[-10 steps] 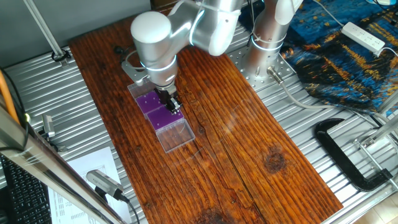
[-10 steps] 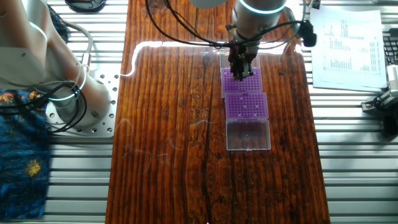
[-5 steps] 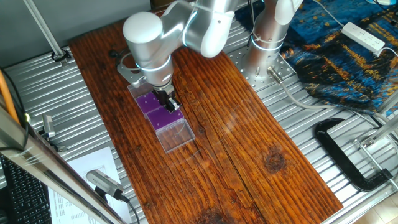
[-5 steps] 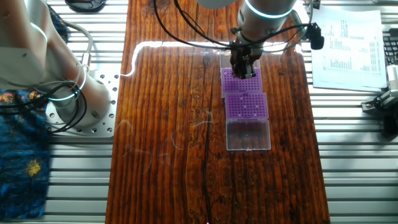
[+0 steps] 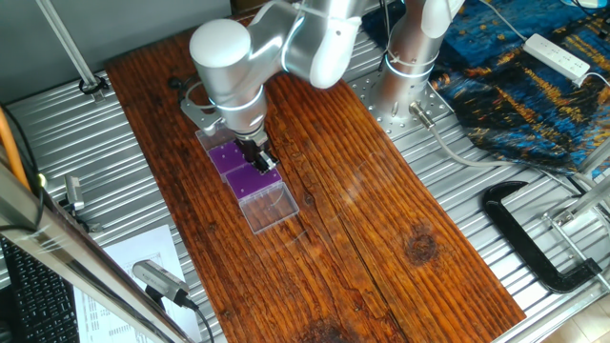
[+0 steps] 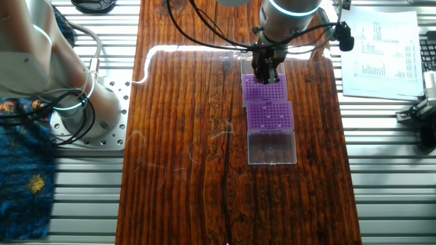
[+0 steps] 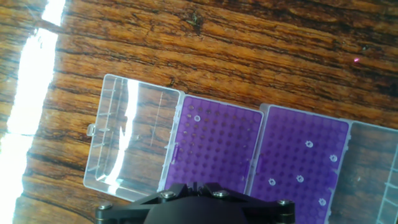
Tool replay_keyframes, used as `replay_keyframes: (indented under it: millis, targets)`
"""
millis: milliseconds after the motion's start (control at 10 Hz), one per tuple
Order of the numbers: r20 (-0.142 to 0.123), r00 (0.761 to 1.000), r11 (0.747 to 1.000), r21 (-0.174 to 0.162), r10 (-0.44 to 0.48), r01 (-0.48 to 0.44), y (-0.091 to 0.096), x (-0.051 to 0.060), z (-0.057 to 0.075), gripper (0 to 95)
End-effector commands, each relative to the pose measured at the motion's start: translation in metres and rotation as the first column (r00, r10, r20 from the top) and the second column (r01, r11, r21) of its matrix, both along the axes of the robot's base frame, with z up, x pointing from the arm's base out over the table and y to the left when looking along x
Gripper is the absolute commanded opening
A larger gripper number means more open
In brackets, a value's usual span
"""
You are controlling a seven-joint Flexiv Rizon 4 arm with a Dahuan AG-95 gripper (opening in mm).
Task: Transfer all small pipette tips from one holder to another
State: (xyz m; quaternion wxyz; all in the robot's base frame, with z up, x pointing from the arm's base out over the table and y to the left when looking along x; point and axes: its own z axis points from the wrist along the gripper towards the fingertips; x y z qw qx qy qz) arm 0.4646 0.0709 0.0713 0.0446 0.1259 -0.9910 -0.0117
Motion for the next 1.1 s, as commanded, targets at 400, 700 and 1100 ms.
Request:
replay_keyframes:
  millis: [400, 700, 1100]
  targets:
    - [0.004, 1.0, 1.0, 0.002, -0.004, 0.004, 0.002, -0.001, 0.002, 0.0]
    - [0.009, 1.0, 1.0, 0.01, -0.004, 0.004, 0.003, -0.005, -0.001, 0.0]
    - [0.016, 1.0, 1.0, 0.012, -0.024, 0.024, 0.013, -0.017, -0.009, 0.0]
